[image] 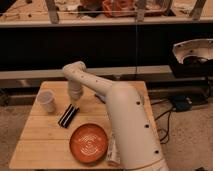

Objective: Push the eraser across the table

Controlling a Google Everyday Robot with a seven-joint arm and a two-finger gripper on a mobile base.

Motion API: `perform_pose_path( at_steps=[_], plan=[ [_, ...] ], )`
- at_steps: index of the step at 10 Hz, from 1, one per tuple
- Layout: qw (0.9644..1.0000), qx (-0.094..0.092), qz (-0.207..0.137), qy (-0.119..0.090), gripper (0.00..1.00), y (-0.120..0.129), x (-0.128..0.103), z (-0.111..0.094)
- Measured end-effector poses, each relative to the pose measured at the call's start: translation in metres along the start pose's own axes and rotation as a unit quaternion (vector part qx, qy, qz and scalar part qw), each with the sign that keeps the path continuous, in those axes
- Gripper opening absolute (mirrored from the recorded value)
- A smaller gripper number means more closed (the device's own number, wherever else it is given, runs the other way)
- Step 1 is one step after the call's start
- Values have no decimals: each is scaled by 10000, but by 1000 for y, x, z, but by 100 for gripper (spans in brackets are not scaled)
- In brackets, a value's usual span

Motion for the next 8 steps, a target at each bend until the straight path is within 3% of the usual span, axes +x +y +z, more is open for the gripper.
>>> perform_pose_path(
  at_steps=[8],
  plan=[
    [9999,-95,-86,-3,2,-1,2,-3]
  ],
)
